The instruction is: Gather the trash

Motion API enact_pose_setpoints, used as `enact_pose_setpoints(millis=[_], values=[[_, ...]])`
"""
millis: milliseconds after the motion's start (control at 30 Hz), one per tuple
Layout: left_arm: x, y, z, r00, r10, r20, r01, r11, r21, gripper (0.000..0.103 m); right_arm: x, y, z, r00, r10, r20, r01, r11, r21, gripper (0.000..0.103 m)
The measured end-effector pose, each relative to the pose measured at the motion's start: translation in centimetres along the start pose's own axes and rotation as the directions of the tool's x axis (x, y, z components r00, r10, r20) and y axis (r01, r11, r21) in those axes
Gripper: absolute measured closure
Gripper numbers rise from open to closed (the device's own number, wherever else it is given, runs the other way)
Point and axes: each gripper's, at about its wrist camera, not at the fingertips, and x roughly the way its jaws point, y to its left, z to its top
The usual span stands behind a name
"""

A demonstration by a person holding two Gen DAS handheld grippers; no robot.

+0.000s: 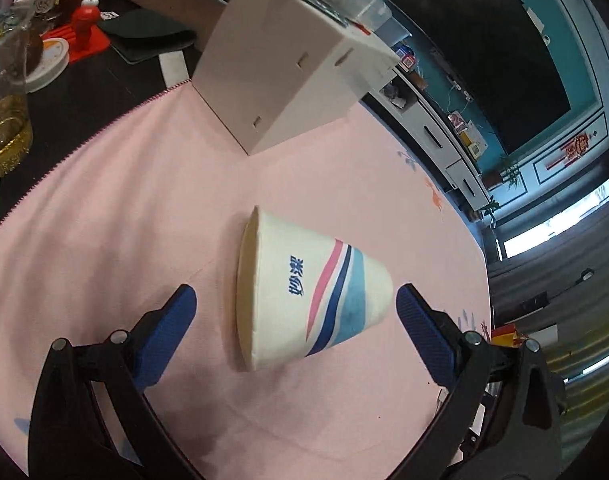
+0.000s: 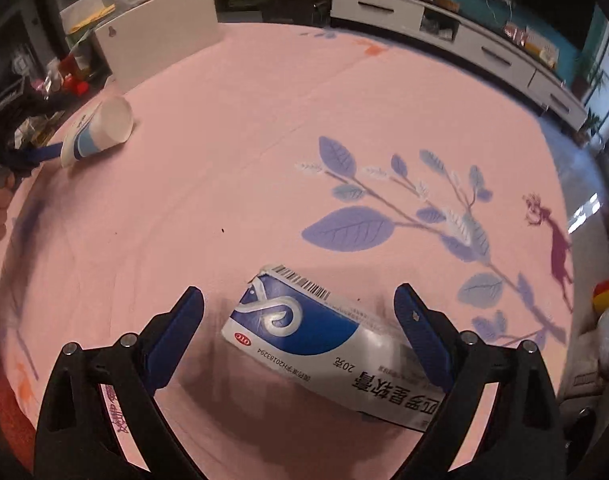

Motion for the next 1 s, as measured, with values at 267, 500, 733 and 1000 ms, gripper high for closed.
enact_pose_setpoints(millis=[267,500,733,1000], values=[[0.9,-1.9,-1.2,1.0,-0.009,-0.008,0.009,0.998,0.065,0.003,-0.4,-0.8,-1.4,0.998,-0.052,-0.022,0.053,0.998,0.046,0.009],[2.6,-5.0,-1.4,0.998,0.056,-0.018,-0.052,0.988,0.144,0.003,-1.1,-0.8,-2.1,1.0,-0.002,-0.023,0.005,0.993,0.122,0.032],[3.5,-5.1,-1.4,0.996,0.092,-0.018,-0.089,0.985,0.147,0.003,-2.0,-1.2,-2.2,1.0,0.02,-0.011,-0.017,0.971,0.239,0.089],[2.8,-4.6,-1.8,0.998,0.07,0.002,-0.07,0.99,0.124,0.021,-3.8,-1.3,-3.3,1.0,0.01,0.012,-0.014,0.952,0.306,0.085]])
